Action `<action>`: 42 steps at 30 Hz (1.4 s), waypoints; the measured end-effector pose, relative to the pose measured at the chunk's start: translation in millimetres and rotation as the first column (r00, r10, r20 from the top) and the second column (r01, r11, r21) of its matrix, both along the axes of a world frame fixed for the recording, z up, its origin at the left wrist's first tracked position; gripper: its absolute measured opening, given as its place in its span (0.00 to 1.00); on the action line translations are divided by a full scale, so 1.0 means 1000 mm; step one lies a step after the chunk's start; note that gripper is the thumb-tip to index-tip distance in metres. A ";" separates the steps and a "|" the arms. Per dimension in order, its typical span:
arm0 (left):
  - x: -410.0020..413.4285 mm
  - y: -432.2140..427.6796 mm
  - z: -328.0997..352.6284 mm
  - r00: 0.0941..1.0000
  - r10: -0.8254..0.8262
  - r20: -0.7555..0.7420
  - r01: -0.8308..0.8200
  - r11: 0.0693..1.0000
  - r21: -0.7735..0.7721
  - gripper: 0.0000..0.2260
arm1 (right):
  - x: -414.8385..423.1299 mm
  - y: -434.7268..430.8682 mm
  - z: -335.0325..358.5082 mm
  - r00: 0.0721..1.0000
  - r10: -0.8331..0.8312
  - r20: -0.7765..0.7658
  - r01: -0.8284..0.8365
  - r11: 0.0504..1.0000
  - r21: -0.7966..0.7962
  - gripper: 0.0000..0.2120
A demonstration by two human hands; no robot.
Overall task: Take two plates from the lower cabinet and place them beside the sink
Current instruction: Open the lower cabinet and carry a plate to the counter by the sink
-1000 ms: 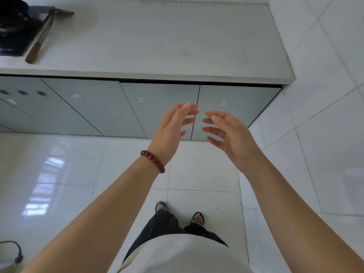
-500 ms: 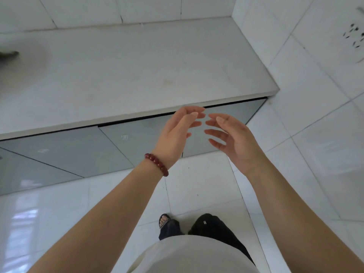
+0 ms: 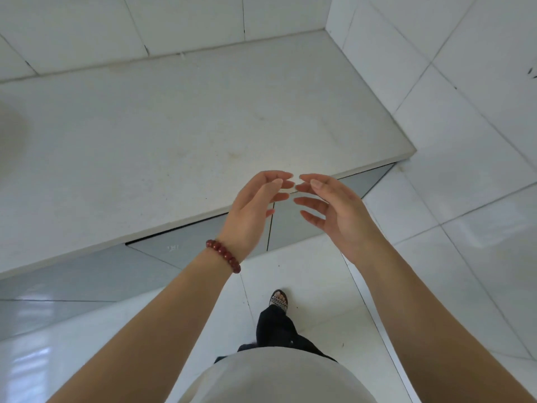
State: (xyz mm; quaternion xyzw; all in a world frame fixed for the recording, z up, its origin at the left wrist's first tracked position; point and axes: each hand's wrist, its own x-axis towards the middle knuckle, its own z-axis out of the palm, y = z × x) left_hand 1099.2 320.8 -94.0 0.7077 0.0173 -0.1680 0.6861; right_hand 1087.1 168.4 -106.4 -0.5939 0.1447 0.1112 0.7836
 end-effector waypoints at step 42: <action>0.012 -0.110 -0.061 0.980 0.127 -0.151 -0.155 0.970 -0.189 0.18 | -0.011 -0.111 -0.060 0.981 -0.191 -0.030 0.189 0.980 -0.057 0.05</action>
